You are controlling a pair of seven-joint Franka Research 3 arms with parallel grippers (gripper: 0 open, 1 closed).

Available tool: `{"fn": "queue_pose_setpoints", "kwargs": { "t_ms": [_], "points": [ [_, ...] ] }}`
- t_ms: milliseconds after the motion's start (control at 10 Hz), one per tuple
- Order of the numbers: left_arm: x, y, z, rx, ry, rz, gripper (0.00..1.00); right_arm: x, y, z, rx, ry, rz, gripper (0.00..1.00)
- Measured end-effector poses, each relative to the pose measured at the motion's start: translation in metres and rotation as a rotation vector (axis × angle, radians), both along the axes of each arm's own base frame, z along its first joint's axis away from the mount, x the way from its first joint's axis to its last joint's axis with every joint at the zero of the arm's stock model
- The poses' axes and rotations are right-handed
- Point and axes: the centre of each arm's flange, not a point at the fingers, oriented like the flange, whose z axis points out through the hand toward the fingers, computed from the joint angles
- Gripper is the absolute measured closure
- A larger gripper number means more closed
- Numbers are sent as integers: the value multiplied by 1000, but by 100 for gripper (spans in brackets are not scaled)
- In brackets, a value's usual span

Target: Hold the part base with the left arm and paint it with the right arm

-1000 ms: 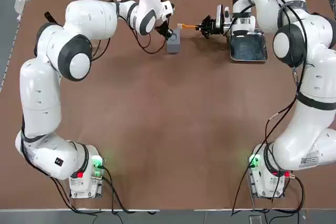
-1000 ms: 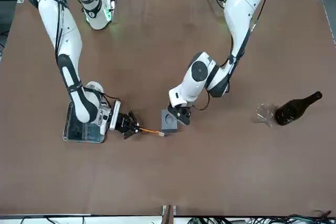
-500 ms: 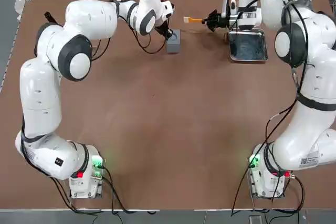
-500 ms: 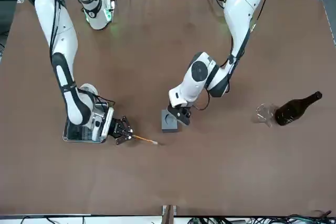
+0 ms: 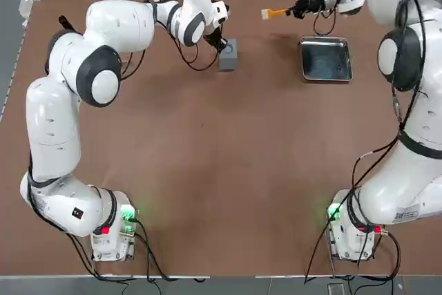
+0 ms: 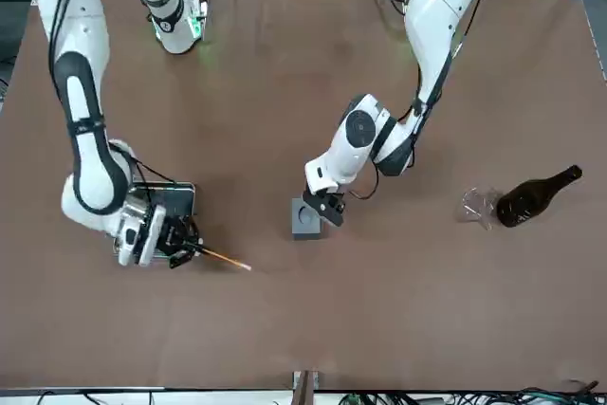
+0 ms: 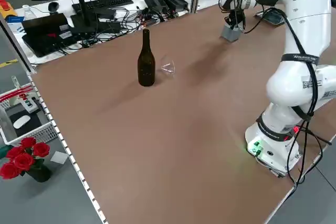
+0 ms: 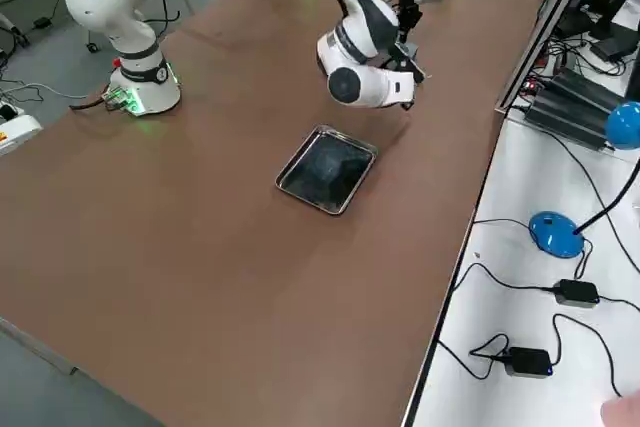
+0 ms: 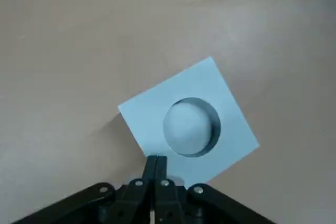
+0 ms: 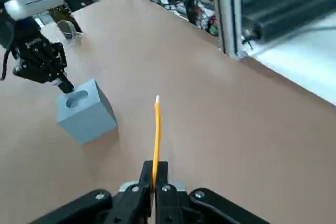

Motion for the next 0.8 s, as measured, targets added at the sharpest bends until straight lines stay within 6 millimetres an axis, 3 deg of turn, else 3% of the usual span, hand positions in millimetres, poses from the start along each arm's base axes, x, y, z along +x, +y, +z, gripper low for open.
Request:
{"fn": "queue_pose_setpoints", "kwargs": {
  "t_ms": [300,500,800],
  "points": [
    [5,2,9,-11,-16,8,97,-13,-56,39,-114,242,-83,96],
    [13,7,40,-26,-54,18,85,-25,-98,53,-125,381,-143,96],
    [31,47,90,25,-40,64,41,-50,-172,50,-95,560,-272,96]
  ]
}}
